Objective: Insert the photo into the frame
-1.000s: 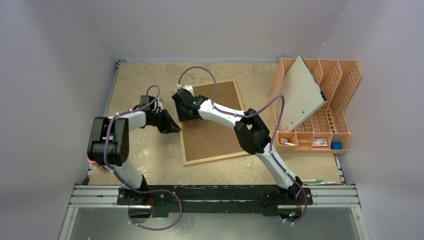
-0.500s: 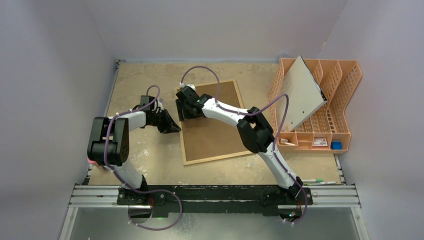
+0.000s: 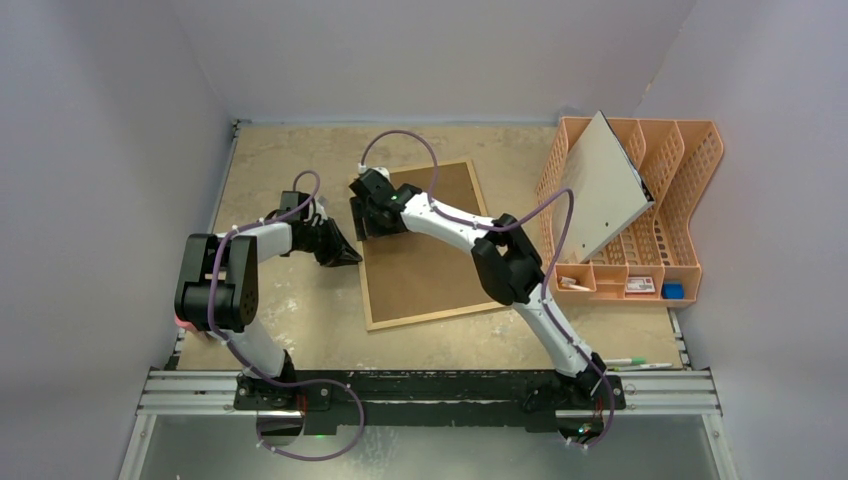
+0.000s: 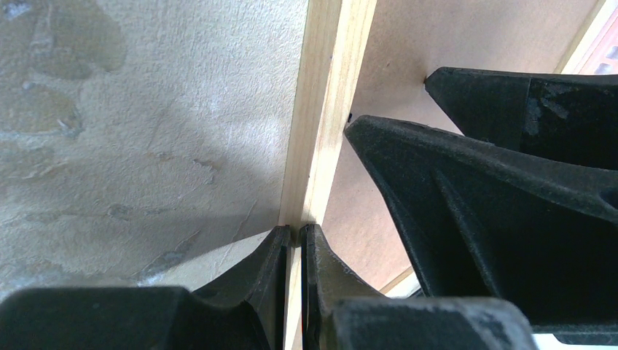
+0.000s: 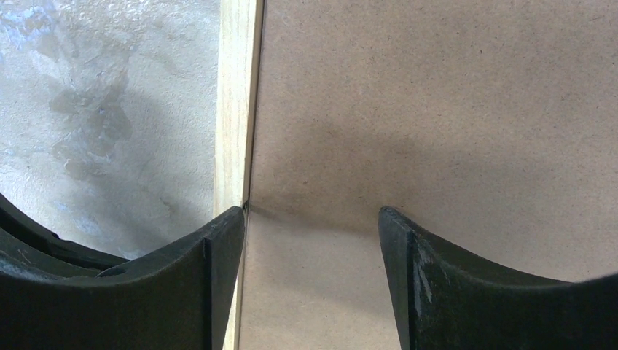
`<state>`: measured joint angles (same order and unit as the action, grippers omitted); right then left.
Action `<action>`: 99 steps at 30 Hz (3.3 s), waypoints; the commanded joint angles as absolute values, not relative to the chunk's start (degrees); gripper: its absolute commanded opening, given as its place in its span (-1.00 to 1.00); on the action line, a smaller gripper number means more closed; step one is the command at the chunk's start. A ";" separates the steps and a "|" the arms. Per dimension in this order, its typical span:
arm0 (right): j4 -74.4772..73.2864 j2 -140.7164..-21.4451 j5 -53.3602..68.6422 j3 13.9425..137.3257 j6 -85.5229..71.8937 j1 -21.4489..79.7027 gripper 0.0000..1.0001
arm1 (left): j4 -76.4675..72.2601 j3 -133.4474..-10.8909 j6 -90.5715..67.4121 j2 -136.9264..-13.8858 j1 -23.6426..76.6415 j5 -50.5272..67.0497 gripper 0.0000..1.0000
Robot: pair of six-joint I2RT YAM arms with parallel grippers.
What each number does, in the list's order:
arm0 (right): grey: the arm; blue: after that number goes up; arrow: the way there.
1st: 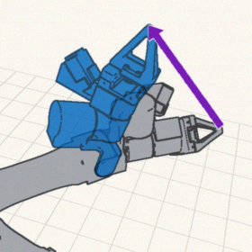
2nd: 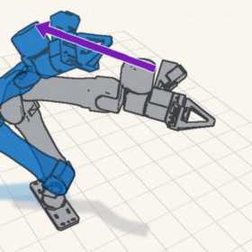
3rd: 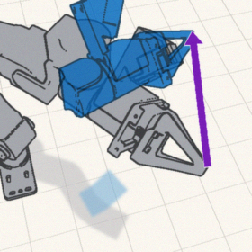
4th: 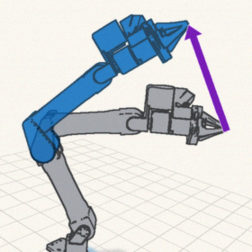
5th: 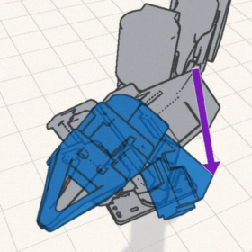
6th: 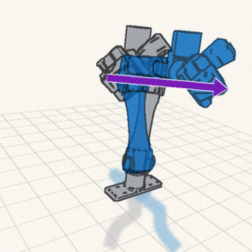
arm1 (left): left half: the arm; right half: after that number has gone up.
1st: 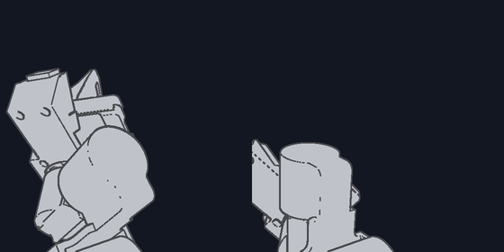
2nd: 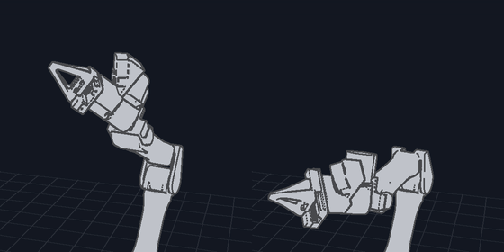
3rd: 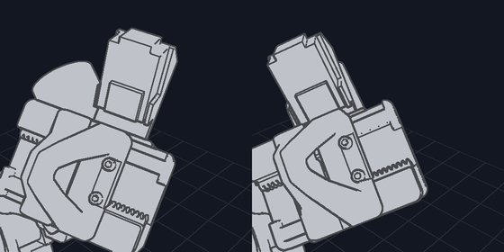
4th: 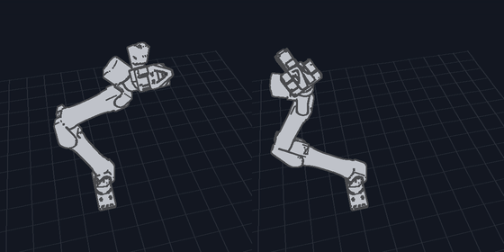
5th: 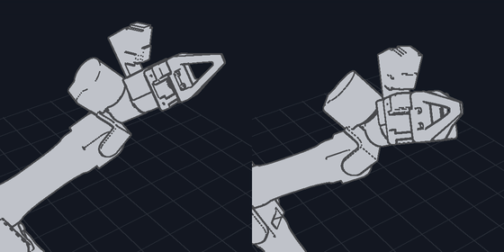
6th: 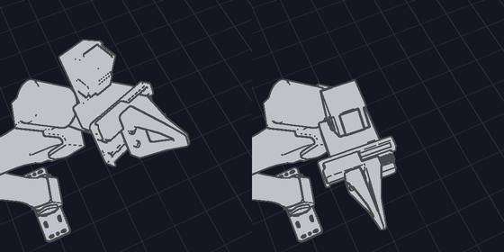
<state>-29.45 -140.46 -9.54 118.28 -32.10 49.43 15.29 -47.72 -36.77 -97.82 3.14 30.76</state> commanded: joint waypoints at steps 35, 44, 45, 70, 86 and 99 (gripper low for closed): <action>-42.86 -151.15 -15.85 117.05 -35.17 51.75 -0.33 | 25.21 -45.09 -32.28 -99.49 4.00 24.01 -0.92; -35.65 -135.93 -14.02 113.25 -35.64 50.38 -0.22 | 26.01 -47.50 -31.90 -96.85 3.91 25.77 -0.82; -34.84 -133.86 -13.56 111.22 -35.75 50.43 -0.19 | 25.71 -47.54 -31.90 -96.59 3.87 26.72 -0.79; -27.61 -125.80 -7.98 90.25 -37.83 58.80 0.52 | 21.30 -39.45 -34.89 -95.27 4.13 27.53 -0.76; -32.67 -126.03 -14.86 92.79 -41.37 58.78 0.29 | 21.98 -39.20 -34.65 -95.86 4.13 26.45 -0.90; -32.48 -127.05 -13.20 92.43 -42.58 58.71 0.19 | 22.94 -39.86 -34.19 -94.49 4.17 29.64 -0.87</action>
